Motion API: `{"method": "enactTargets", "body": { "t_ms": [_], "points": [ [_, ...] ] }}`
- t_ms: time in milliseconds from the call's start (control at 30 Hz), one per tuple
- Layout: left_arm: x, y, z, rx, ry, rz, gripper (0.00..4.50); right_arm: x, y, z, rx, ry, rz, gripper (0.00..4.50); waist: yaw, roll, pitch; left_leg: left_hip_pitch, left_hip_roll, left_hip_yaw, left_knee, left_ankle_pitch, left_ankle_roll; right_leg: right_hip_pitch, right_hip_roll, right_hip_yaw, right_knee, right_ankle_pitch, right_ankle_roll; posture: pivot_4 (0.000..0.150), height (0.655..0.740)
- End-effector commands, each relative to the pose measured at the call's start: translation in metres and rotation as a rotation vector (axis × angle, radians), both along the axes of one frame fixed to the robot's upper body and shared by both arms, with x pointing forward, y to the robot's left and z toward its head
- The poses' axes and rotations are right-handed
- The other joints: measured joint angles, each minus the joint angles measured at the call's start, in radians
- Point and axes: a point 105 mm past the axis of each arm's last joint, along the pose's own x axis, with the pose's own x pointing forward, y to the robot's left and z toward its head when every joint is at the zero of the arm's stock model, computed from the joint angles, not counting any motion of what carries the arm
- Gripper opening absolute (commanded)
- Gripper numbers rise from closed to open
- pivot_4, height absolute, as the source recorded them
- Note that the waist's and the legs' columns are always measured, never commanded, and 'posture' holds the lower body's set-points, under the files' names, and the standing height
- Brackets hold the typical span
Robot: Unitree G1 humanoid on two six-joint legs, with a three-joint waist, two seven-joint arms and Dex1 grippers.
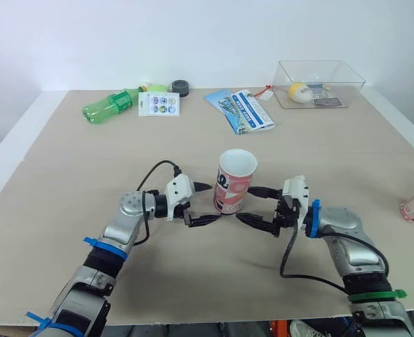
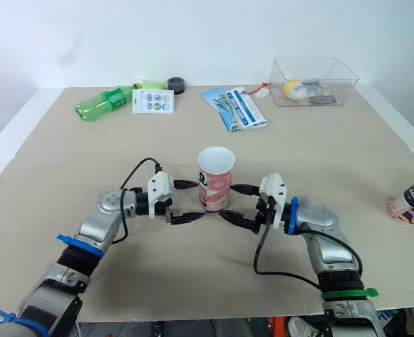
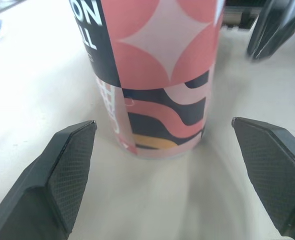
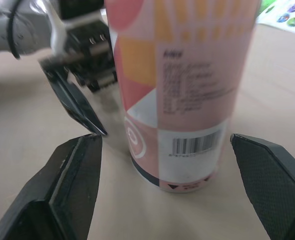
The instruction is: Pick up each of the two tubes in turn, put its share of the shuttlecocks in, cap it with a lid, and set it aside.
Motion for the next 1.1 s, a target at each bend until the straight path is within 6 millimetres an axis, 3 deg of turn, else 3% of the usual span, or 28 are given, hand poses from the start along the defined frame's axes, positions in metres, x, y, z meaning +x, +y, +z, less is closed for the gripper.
{"method": "enactTargets", "body": {
  "t_ms": [33, 467, 633, 1100],
  "points": [
    [-0.005, 0.009, 0.015, -0.036, -0.039, 0.021, 4.5, 0.005, 0.004, 0.004, 0.013, -0.047, -0.01, 4.4, 0.001, 0.0, 0.0, 0.0, 0.0, 0.0, 0.0, 0.0, 0.0, 0.0, 0.0, 0.0, 0.0, 0.0, 0.0, 0.15, 0.74],
    [-0.024, 0.022, 0.022, -0.08, -0.026, 0.065, 4.5, 0.013, 0.018, -0.007, 0.006, -0.054, 0.023, 4.4, 0.001, 0.0, 0.0, 0.001, 0.0, 0.0, 0.0, 0.0, 0.0, 0.0, 0.0, 0.0, 0.0, 0.0, 0.0, 0.15, 0.74],
    [-0.032, 0.023, 0.016, -0.069, 0.008, 0.061, 4.5, 0.019, 0.024, -0.008, 0.007, -0.056, 0.041, 4.4, -0.002, 0.0, 0.0, 0.001, 0.001, 0.001, 0.0, 0.0, 0.0, 0.0, 0.0, 0.0, 0.0, 0.0, -0.001, 0.15, 0.74],
    [-0.037, 0.024, 0.013, -0.056, 0.016, 0.071, 4.5, 0.023, 0.047, -0.016, 0.014, -0.045, 0.115, 4.4, -0.003, -0.001, 0.0, 0.002, 0.002, 0.001, 0.001, 0.0, 0.0, 0.001, 0.001, 0.0, 0.0, 0.002, -0.002, 0.15, 0.74]
  ]
}}
